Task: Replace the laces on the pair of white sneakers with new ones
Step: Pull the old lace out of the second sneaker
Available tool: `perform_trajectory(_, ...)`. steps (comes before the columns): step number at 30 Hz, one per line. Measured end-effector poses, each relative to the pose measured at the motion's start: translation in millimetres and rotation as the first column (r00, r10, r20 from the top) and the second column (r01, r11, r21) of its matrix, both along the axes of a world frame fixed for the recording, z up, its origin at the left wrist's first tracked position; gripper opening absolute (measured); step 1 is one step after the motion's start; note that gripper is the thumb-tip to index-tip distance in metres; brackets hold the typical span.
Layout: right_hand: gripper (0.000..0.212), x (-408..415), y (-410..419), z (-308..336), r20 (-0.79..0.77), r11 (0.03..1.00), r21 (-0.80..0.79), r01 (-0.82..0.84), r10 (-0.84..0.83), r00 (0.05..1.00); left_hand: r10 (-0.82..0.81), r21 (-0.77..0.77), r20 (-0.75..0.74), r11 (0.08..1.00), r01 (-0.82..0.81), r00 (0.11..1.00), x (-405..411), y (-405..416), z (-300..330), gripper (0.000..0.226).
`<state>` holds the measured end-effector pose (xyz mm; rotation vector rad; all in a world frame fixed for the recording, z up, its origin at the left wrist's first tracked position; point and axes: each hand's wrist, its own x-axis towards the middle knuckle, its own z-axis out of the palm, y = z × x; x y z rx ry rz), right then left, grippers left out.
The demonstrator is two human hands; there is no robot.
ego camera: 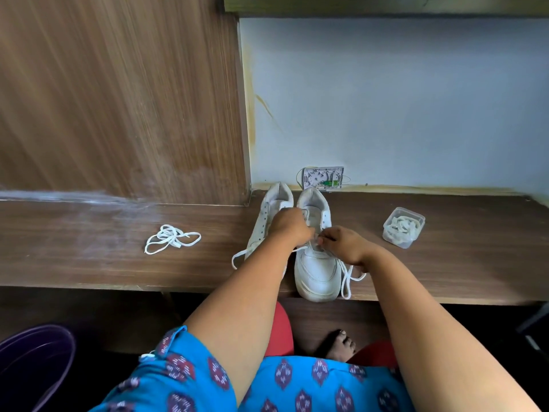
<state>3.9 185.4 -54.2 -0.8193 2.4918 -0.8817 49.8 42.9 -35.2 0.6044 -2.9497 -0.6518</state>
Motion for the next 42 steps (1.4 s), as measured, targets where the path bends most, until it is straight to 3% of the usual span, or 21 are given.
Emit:
perform_trajectory(3,0.022,-10.3,7.6,7.3,0.230,0.930,-0.182,0.320,-0.277,0.933,0.027,0.094,0.011,0.995,-0.028,1.000,-1.0,-13.9,-4.3,0.019)
perform_trajectory(6,0.035,-26.0,23.4,5.5,-0.207,0.862,0.132,0.490,-0.459,0.864,0.058,0.159,0.016,0.985,-0.059,0.998,1.0,-19.6,-7.8,0.020)
perform_trajectory(9,0.033,-17.2,13.9,-1.2,-0.385,0.966,0.052,0.253,-0.215,0.897,0.079,0.284,-0.012,0.956,-0.072,0.997,-1.5,-17.0,-9.9,0.026)
perform_trajectory(13,0.015,11.6,-17.0,1.8,-0.365,0.988,0.150,0.045,0.013,0.931,0.111,0.356,-0.035,0.930,-0.092,0.993,-3.9,-14.6,-11.6,0.020)
perform_trajectory(17,0.017,11.4,-18.5,2.0,-0.379,0.982,0.176,0.064,0.007,0.925,0.126,0.409,-0.031,0.907,-0.103,0.992,0.8,-14.1,-8.4,0.020)
perform_trajectory(19,0.019,-2.3,-15.1,-2.2,-0.265,0.978,-0.080,0.192,-0.206,0.942,0.100,0.428,-0.027,0.900,-0.079,0.995,1.4,-15.5,-8.3,0.022)
perform_trajectory(20,0.019,-7.5,-11.5,-0.1,-0.121,0.899,-0.274,0.341,-0.384,0.915,0.085,0.425,-0.024,0.903,-0.067,0.996,2.1,-15.8,-8.3,0.023)
perform_trajectory(22,0.018,-15.8,-2.4,10.3,0.377,0.453,-0.581,0.676,-0.586,0.717,0.069,0.405,-0.027,0.913,-0.052,0.997,2.4,-15.5,-9.5,0.026)
perform_trajectory(23,0.020,-18.0,2.0,15.9,0.625,0.180,-0.607,0.774,-0.493,0.604,0.066,0.399,-0.033,0.916,-0.048,0.997,2.4,-14.7,-10.3,0.026)
perform_trajectory(24,0.024,-18.1,6.4,17.9,0.737,0.049,-0.589,0.807,-0.377,0.561,0.063,0.398,-0.031,0.916,-0.045,0.998,3.1,-13.6,-9.9,0.026)
perform_trajectory(25,0.025,-14.2,7.3,21.7,0.721,0.084,-0.624,0.777,-0.320,0.614,0.059,0.397,-0.027,0.917,-0.043,0.998,3.1,-13.0,-9.8,0.024)
perform_trajectory(27,0.016,-8.2,4.8,20.6,0.342,0.565,-0.654,0.503,-0.372,0.863,0.059,0.397,-0.033,0.917,-0.041,0.998,2.3,-12.4,-9.8,0.023)
perform_trajectory(28,0.007,-3.7,2.5,15.9,0.084,0.824,-0.487,0.288,-0.285,0.955,0.065,0.396,-0.035,0.917,-0.046,0.997,2.0,-11.9,-9.7,0.023)
perform_trajectory(29,0.006,-1.4,1.4,10.7,-0.100,0.959,-0.261,0.111,-0.141,0.985,0.069,0.389,-0.035,0.920,-0.050,0.997,1.6,-12.2,-10.1,0.023)
perform_trajectory(32,0.012,-3.9,-5.1,-2.1,-0.261,0.991,0.112,-0.078,0.105,0.960,0.079,0.393,-0.040,0.918,-0.057,0.996,2.6,-13.5,-9.8,0.024)
perform_trajectory(34,0.015,-10.5,-8.1,-6.9,-0.324,0.992,0.113,-0.062,0.095,0.941,0.079,0.408,-0.043,0.912,-0.055,0.996,2.8,-14.4,-10.4,0.027)
perform_trajectory(36,0.017,-23.5,-5.2,-12.8,-0.356,0.995,-0.071,0.076,-0.096,0.930,0.063,0.400,-0.032,0.916,-0.045,0.997,3.6,-15.3,-9.5,0.025)
perform_trajectory(38,0.020,-36.7,3.4,-6.0,-0.113,0.796,-0.464,0.388,-0.488,0.866,0.047,0.415,-0.010,0.909,-0.038,0.999,3.2,-16.5,-10.1,0.019)
perform_trajectory(39,0.024,-40.0,7.9,1.4,0.161,0.562,-0.608,0.561,-0.604,0.780,0.033,0.400,-0.001,0.916,-0.030,0.999,2.0,-17.2,-11.0,0.016)
perform_trajectory(41,0.031,-41.5,16.3,13.6,0.559,0.187,-0.652,0.735,-0.537,0.632,0.015,0.336,0.016,0.942,-0.020,1.000,0.8,-16.9,-12.1,0.017)
perform_trajectory(42,0.033,-38.4,16.7,16.7,0.575,0.189,-0.651,0.735,-0.510,0.640,0.015,0.308,0.022,0.951,-0.021,1.000,0.7,-16.1,-11.6,0.018)
